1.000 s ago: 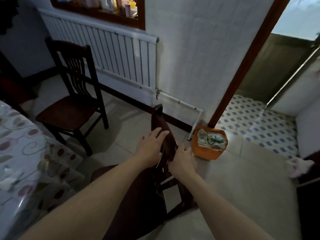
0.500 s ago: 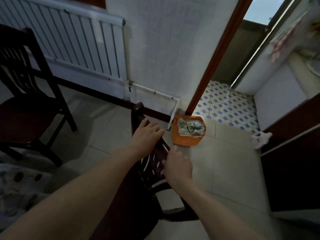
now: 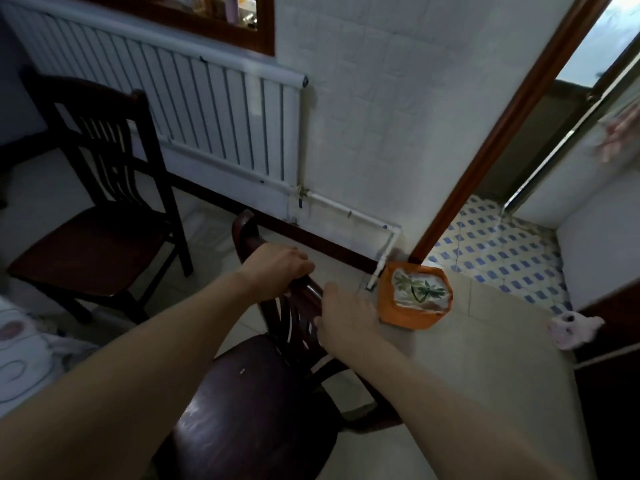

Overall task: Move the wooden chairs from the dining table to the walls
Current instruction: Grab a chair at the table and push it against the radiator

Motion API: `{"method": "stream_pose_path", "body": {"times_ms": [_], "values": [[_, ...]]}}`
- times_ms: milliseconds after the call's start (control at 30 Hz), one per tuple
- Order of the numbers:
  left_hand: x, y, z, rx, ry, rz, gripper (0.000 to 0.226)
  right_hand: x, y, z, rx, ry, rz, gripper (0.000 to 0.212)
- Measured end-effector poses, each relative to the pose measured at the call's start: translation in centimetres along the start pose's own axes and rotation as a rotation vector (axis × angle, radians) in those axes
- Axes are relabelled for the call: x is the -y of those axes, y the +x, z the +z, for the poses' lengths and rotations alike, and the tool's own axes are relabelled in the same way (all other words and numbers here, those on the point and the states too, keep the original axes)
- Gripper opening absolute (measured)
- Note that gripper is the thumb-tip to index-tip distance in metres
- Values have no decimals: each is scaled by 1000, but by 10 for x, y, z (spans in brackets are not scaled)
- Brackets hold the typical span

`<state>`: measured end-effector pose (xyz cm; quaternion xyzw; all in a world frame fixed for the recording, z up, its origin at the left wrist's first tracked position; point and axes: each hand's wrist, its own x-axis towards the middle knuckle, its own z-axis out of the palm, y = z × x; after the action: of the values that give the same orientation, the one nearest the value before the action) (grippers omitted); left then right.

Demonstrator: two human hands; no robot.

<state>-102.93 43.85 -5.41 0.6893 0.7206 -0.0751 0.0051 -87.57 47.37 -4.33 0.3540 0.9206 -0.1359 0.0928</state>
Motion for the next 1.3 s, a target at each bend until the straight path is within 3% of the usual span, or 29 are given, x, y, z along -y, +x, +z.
{"method": "stream_pose_path", "body": {"times_ms": [367, 567, 700, 1000, 1300], "values": [[38, 54, -31, 22, 52, -157, 28, -21, 76, -46, -83, -62, -188, 29], [58, 139, -47, 32, 73, -237, 38, -73, 151, -88, -99, -94, -300, 31], [73, 196, -53, 41, 79, -271, 33, -102, 202, -112, -87, -129, -332, 31], [117, 312, -65, -7, 111, -230, 26, -153, 312, -159, -118, -121, -275, 31], [195, 427, -55, 67, 157, -81, 17, -176, 431, -171, -113, -68, -142, 23]]}}
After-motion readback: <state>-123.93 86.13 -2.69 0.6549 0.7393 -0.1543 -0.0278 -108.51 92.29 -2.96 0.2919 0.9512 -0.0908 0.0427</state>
